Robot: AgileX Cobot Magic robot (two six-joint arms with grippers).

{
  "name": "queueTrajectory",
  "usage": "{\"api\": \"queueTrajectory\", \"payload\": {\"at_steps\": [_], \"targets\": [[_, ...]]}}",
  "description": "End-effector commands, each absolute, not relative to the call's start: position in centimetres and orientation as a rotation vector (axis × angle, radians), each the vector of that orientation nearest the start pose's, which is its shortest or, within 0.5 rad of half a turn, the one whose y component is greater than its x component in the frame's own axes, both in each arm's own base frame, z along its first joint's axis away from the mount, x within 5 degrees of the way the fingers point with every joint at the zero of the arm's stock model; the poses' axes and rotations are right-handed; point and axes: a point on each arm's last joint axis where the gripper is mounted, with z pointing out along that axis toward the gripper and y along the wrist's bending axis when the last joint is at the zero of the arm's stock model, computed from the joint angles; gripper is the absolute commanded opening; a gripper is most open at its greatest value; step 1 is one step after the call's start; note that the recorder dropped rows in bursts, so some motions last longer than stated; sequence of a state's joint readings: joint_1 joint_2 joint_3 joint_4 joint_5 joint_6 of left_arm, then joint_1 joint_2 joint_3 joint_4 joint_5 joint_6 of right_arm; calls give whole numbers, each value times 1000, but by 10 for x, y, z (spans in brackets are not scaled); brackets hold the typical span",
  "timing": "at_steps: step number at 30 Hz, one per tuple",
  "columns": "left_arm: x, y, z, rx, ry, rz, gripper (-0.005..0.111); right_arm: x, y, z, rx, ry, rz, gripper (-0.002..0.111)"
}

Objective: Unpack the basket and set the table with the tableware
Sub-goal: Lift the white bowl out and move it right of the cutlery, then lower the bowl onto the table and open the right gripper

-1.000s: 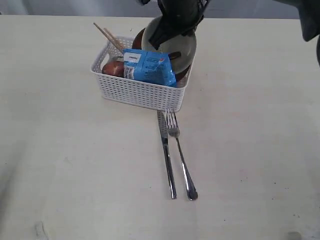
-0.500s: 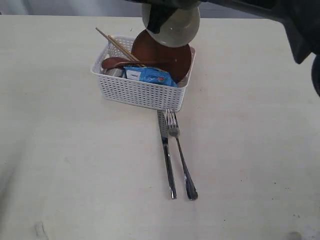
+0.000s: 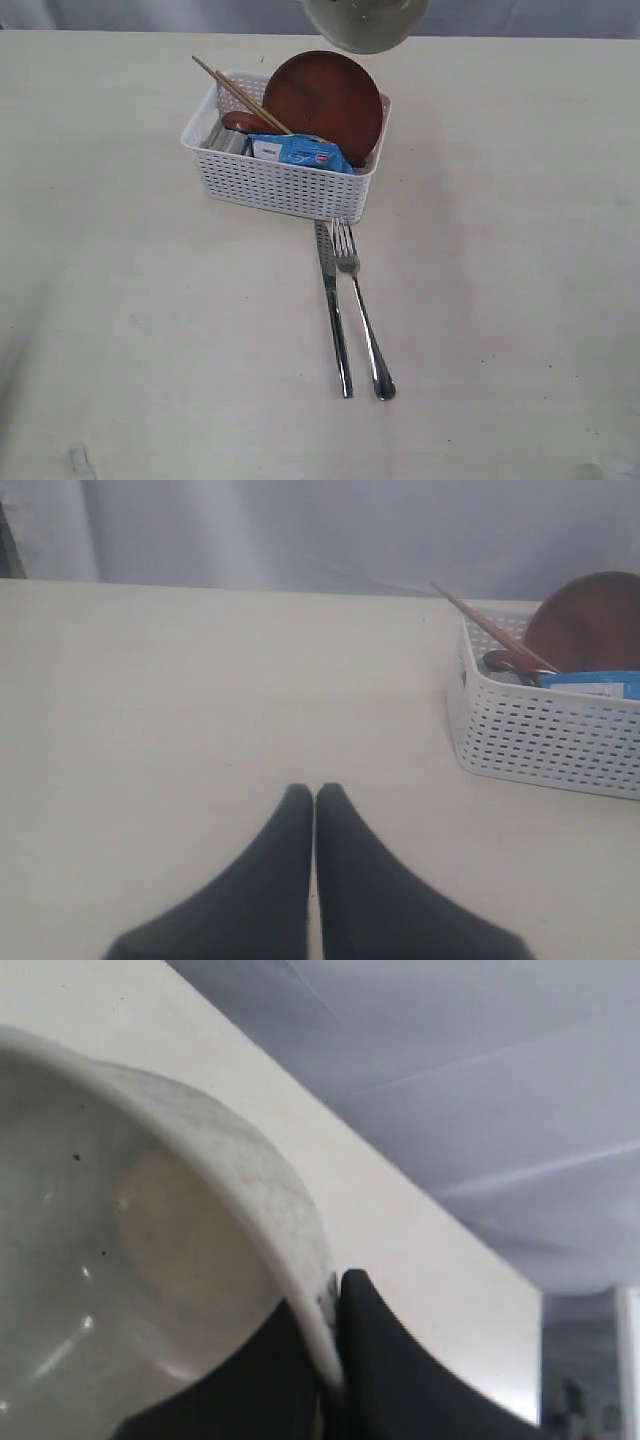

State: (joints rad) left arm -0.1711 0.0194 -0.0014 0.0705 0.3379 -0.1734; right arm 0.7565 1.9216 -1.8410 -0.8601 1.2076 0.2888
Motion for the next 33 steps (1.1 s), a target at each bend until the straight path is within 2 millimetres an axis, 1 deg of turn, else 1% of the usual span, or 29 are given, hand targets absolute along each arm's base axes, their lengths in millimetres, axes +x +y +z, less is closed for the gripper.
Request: {"api": "queueTrajectory", "payload": {"at_steps": [1,2,3,6,7,8,11,12,15,20,22,24,29,31,33], "targets": [[55,-8,182,41,1836,-180,1,345,201,360,-609,2427,-395,0],[55,-8,182,41,1836,-180,1,344,190,362,-575,2473,-313,0],[55,-8,182,41,1836,-180,1,341,183,364,-557,2504,-254,0],[55,-8,182,41,1836,-180,1,330,154,366,-478,2558,-216,0],[55,-8,182,41,1836,-180,1,324,144,362,-459,2587,-217,0],[55,-8,182,41,1836,-180,1,314,134,362,-437,2608,-200,0],[55,-8,182,41,1836,-180,1,283,117,344,-421,2707,-155,0],[55,-8,182,41,1836,-180,1,273,114,340,-430,2728,-133,0],[55,-8,182,41,1836,-180,1,247,107,316,-431,2832,-86,0],[55,-8,182,41,1836,-180,1,216,103,262,-425,3053,-6,0],[55,-8,182,41,1836,-180,1,210,106,243,-408,3057,85,0],[55,-8,182,41,1836,-180,1,208,108,230,-390,3030,146,0],[55,-8,182,41,1836,-180,1,204,103,212,-389,3019,107,0],[55,-8,182,41,1836,-180,1,204,99,206,-358,3015,105,0],[55,-8,182,41,1836,-180,1,208,91,202,-274,3002,113,0]]}}
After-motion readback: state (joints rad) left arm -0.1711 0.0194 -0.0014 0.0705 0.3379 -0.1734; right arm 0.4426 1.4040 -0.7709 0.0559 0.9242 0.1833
